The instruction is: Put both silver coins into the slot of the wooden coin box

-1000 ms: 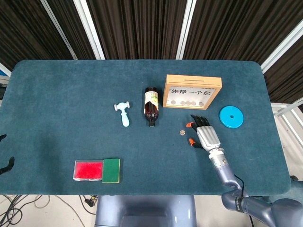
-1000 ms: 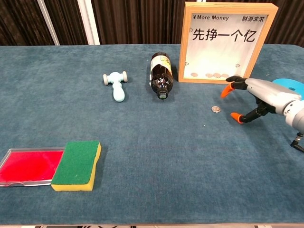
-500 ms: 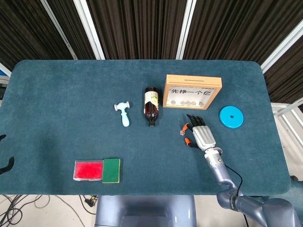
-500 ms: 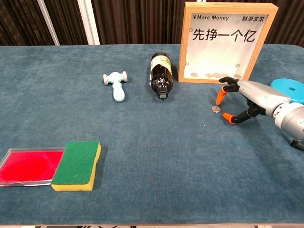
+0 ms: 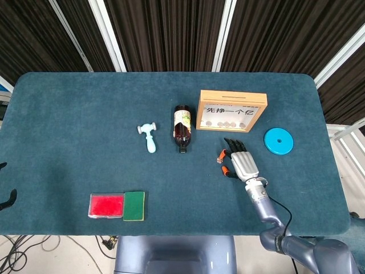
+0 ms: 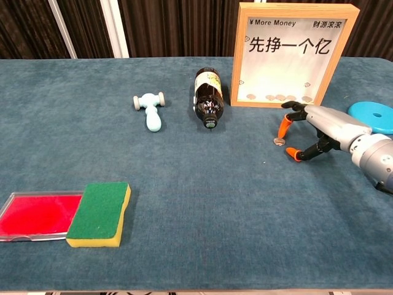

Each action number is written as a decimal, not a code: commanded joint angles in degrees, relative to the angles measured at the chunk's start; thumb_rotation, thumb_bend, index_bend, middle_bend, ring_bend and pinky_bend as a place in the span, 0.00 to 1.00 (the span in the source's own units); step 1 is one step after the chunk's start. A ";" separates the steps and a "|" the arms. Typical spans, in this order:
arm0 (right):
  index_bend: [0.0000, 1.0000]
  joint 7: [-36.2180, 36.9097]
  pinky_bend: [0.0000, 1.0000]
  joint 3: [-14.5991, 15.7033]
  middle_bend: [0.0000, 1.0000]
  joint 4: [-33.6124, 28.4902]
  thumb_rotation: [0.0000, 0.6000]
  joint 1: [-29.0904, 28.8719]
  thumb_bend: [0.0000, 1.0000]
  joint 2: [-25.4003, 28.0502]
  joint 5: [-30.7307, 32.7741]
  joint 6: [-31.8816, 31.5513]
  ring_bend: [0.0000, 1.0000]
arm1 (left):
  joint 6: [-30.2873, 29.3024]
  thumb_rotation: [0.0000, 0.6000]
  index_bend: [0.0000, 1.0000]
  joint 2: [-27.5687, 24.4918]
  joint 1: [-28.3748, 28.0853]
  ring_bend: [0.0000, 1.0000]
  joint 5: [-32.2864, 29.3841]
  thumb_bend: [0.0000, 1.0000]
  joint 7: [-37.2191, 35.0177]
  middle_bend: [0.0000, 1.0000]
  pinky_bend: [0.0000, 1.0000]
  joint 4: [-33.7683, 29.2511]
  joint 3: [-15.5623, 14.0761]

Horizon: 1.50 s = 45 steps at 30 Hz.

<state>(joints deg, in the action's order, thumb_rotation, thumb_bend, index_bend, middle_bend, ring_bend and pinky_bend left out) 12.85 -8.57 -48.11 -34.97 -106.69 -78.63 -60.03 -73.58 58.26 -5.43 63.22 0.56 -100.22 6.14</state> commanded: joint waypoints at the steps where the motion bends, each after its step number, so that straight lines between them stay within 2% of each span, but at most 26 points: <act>1: 0.45 0.25 0.00 0.05 0.08 0.03 1.00 0.03 0.44 -0.12 -0.13 0.13 0.00 | 0.02 1.00 0.12 0.01 -0.02 0.00 0.00 0.40 0.04 0.00 0.00 0.04 -0.02; 28: 0.45 0.18 0.00 -0.97 0.08 2.19 1.00 -0.65 0.44 -1.32 0.14 1.56 0.00 | 0.50 1.00 0.13 -0.22 -0.23 0.00 -0.75 0.40 0.49 0.00 0.00 -0.21 -0.12; 38: 0.52 1.13 0.00 -1.04 0.08 3.08 1.00 -0.86 0.44 -1.82 -0.09 1.84 0.00 | 0.74 1.00 0.13 -0.38 -0.29 0.00 -1.06 0.40 0.48 0.00 0.00 -0.38 -0.16; 45: 0.53 1.85 0.00 -1.11 0.08 4.49 1.00 -1.18 0.44 -2.53 -0.11 2.39 0.00 | 0.89 1.00 0.13 -0.46 -0.33 0.00 -1.31 0.40 0.63 0.00 0.00 -0.44 -0.21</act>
<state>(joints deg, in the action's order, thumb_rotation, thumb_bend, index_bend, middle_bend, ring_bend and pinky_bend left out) 14.64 -9.67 -43.68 -36.13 -109.16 -78.75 -57.69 -72.68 57.80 -5.76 61.90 1.20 -100.68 5.93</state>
